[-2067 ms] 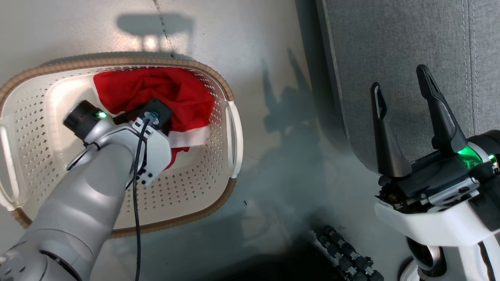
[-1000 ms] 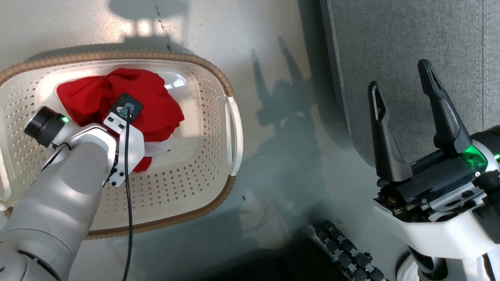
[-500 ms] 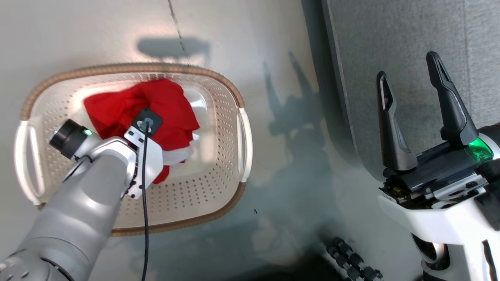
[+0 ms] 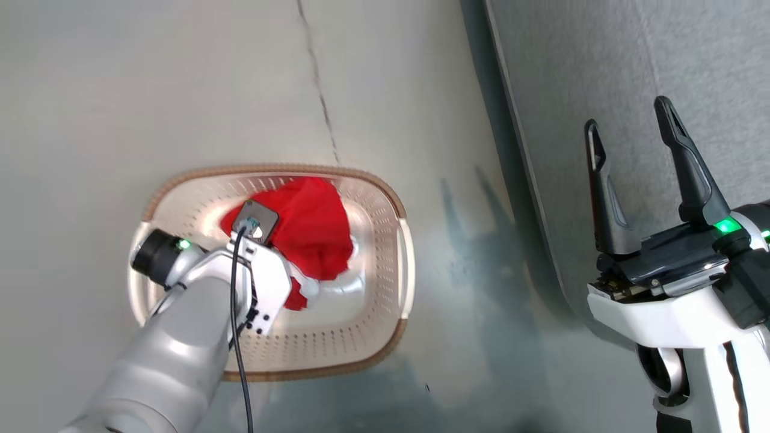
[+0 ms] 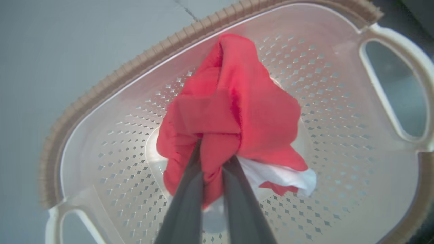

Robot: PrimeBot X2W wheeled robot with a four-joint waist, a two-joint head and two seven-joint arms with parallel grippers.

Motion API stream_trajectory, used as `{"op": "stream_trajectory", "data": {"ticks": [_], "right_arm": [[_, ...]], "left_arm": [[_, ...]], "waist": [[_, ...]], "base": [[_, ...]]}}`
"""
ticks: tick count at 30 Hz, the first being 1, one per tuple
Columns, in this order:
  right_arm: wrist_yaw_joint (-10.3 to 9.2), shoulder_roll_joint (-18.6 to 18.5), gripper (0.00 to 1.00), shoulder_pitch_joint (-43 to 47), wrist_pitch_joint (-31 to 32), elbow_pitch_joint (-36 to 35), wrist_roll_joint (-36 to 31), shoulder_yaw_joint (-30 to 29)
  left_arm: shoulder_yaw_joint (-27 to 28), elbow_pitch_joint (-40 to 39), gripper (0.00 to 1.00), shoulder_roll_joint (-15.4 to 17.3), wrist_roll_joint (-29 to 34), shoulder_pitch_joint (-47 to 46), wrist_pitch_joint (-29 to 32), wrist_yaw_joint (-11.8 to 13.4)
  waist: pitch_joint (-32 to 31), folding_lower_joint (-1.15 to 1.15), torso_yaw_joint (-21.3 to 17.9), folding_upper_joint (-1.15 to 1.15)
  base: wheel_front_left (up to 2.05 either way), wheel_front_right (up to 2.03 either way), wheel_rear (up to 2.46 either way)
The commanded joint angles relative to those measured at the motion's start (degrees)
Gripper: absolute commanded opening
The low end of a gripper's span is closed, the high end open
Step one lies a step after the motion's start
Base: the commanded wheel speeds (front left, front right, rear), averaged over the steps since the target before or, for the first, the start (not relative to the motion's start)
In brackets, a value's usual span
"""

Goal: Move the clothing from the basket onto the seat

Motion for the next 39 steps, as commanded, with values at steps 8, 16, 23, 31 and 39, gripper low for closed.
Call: {"op": "stream_trajectory", "data": {"ticks": [8, 16, 23, 31, 39], "right_arm": [[0.00, -0.26, 1.00, 2.70, -0.33, 3.39, -1.03, -1.81], [0.00, -0.27, 1.00, 6.09, -0.33, 5.97, -0.34, -2.55], [0.00, -0.25, 1.00, 9.13, -0.33, 7.48, 0.30, -3.25], [-0.01, -0.26, 1.00, 11.72, -0.33, 8.54, 1.28, -3.42], [0.00, -0.26, 1.00, 14.14, -0.33, 8.99, 1.89, -3.13]], "left_arm": [[2.38, -1.25, 0.00, -1.27, -3.83, 4.48, -8.37, -0.95], [4.45, -7.82, 0.00, -1.52, -6.23, 8.49, -11.01, -1.96], [13.51, -22.95, 0.00, 0.63, -2.31, 13.06, -11.04, 0.05], [25.76, -37.90, 0.00, 0.66, 3.65, 20.44, -11.05, -0.50], [32.63, -49.97, 0.00, -0.93, 9.32, 26.45, -10.99, -2.53]], "waist": [[-12.93, 0.00, 5.15, 0.00], [-22.05, 0.00, 7.59, 0.00], [-28.38, 0.00, 9.34, 0.00], [-33.98, 0.00, 10.22, 0.00], [-37.66, 0.00, 11.14, 0.00]], "base": [[0.00, 0.00, 0.00], [0.00, 0.00, 0.00], [0.00, 0.00, 0.00], [0.00, 0.00, 0.00], [0.00, 0.00, 0.00]]}}
